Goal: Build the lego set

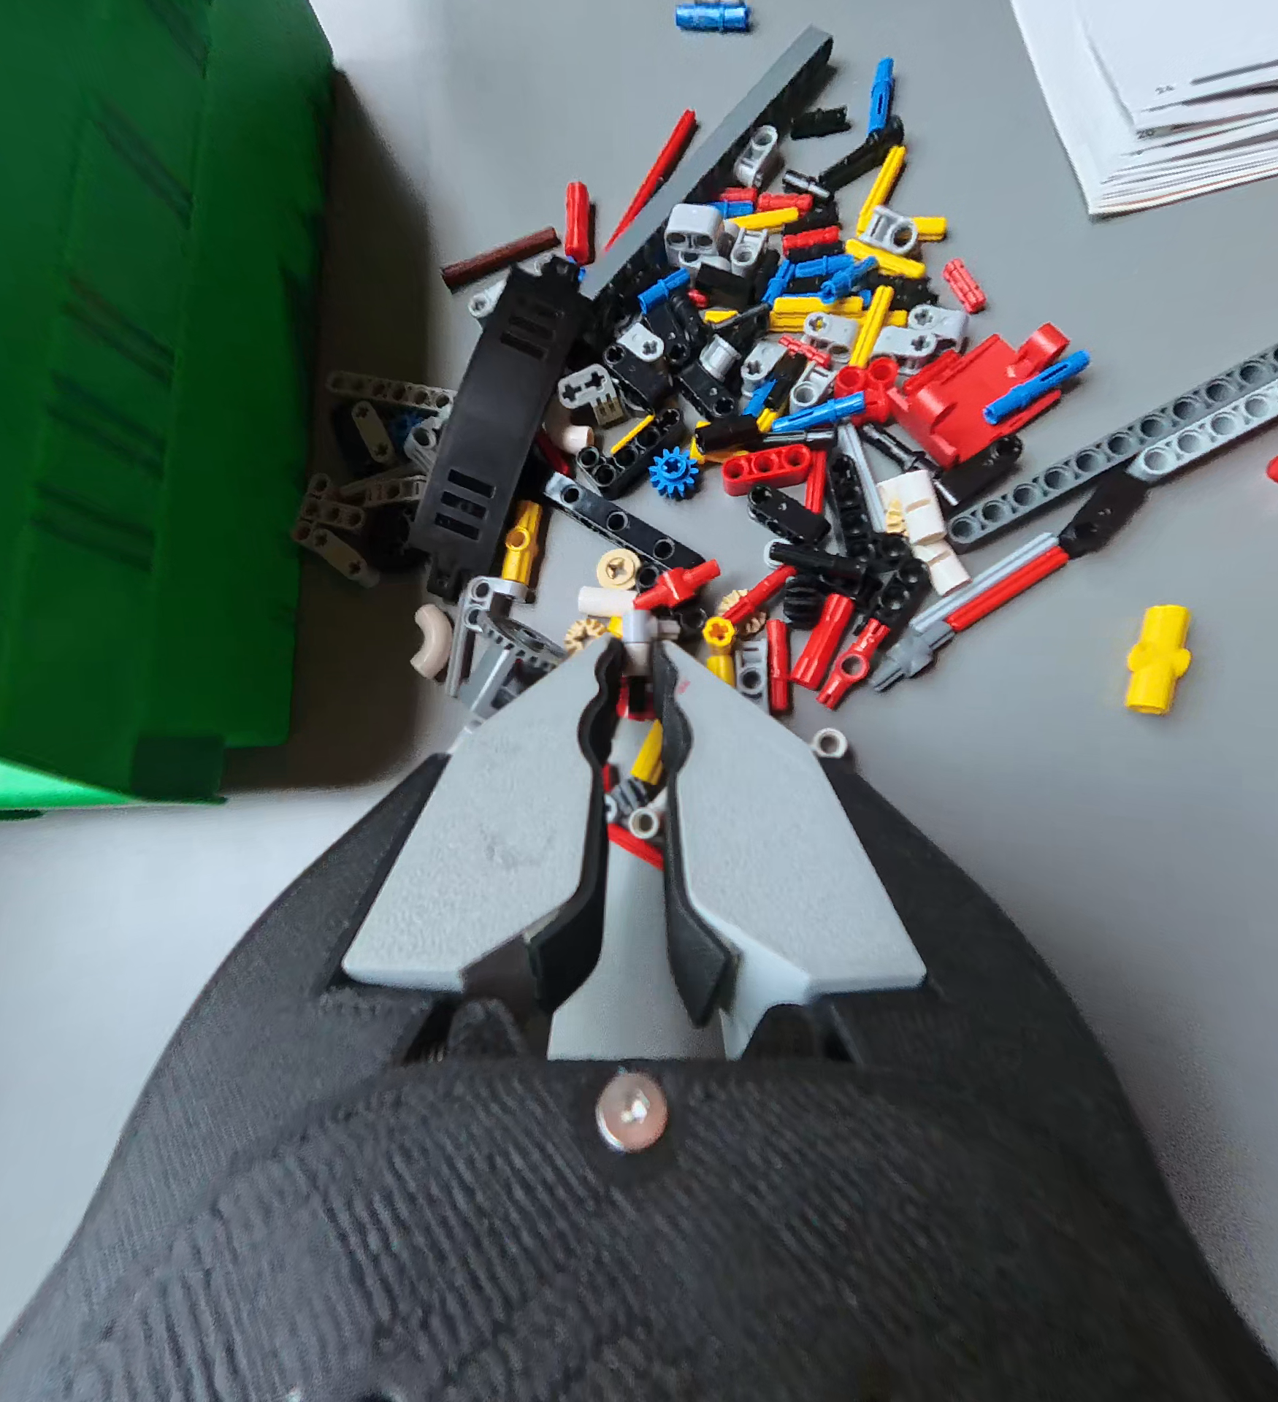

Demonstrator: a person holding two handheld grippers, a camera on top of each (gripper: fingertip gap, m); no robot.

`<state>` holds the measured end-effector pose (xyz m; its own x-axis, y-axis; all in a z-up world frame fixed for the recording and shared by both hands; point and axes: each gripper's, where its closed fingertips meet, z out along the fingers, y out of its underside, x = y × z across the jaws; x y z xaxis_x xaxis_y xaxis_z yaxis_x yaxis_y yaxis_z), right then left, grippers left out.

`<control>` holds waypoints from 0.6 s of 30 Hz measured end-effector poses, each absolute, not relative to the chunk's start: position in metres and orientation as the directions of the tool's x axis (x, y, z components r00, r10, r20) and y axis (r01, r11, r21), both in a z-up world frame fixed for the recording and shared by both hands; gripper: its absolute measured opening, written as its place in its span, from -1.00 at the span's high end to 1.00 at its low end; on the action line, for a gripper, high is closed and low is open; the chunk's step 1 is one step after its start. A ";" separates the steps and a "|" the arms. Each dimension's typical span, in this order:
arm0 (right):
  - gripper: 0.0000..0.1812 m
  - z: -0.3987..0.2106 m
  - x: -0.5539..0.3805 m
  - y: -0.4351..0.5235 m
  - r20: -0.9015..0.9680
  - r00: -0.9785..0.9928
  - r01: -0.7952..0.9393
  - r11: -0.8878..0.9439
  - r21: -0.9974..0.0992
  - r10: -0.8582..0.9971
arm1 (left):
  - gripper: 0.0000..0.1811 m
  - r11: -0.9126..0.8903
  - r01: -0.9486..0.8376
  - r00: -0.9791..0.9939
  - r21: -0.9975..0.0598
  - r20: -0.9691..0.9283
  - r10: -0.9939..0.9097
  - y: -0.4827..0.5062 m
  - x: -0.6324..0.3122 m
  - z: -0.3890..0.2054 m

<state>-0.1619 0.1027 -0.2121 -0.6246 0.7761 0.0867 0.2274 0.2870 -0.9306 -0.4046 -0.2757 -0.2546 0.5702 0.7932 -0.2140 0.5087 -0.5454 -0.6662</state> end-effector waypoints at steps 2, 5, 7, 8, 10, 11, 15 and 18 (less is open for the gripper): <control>0.92 -0.211 -0.162 0.103 0.089 -0.623 0.224 0.286 -0.932 0.777 | 0.94 -0.576 0.442 0.569 -0.688 -0.282 0.773 -0.274 -0.405 -0.241; 0.92 -0.211 -0.162 0.103 0.090 -0.622 0.223 0.285 -0.932 0.778 | 0.94 -0.645 0.288 0.596 -0.708 -0.395 0.699 -0.256 -0.396 -0.219; 0.92 -0.210 -0.163 0.103 0.104 -0.617 0.212 0.291 -0.933 0.780 | 0.94 -0.706 0.140 0.620 -0.694 -0.495 0.609 -0.235 -0.384 -0.206; 0.93 -0.208 -0.163 0.102 0.122 -0.612 0.195 0.299 -0.934 0.781 | 0.94 -0.732 0.060 0.621 -0.678 -0.549 0.560 -0.224 -0.377 -0.200; 0.94 -0.200 -0.164 0.090 0.157 -0.624 0.152 0.316 -0.937 0.766 | 0.94 -0.760 -0.078 0.627 -0.645 -0.624 0.466 -0.198 -0.358 -0.192; 0.93 -0.194 -0.163 0.079 0.166 -0.644 0.133 0.323 -0.937 0.747 | 0.94 -0.765 -0.132 0.639 -0.630 -0.644 0.420 -0.184 -0.347 -0.190; 0.90 -0.169 -0.170 0.022 0.248 -0.723 0.013 0.372 -0.928 0.644 | 0.94 -0.716 -0.310 0.728 -0.625 -0.641 0.243 -0.124 -0.297 -0.189; 0.88 -0.160 -0.185 -0.017 0.301 -0.772 -0.058 0.410 -0.910 0.559 | 0.94 -0.643 -0.428 0.773 -0.635 -0.626 0.104 -0.086 -0.259 -0.188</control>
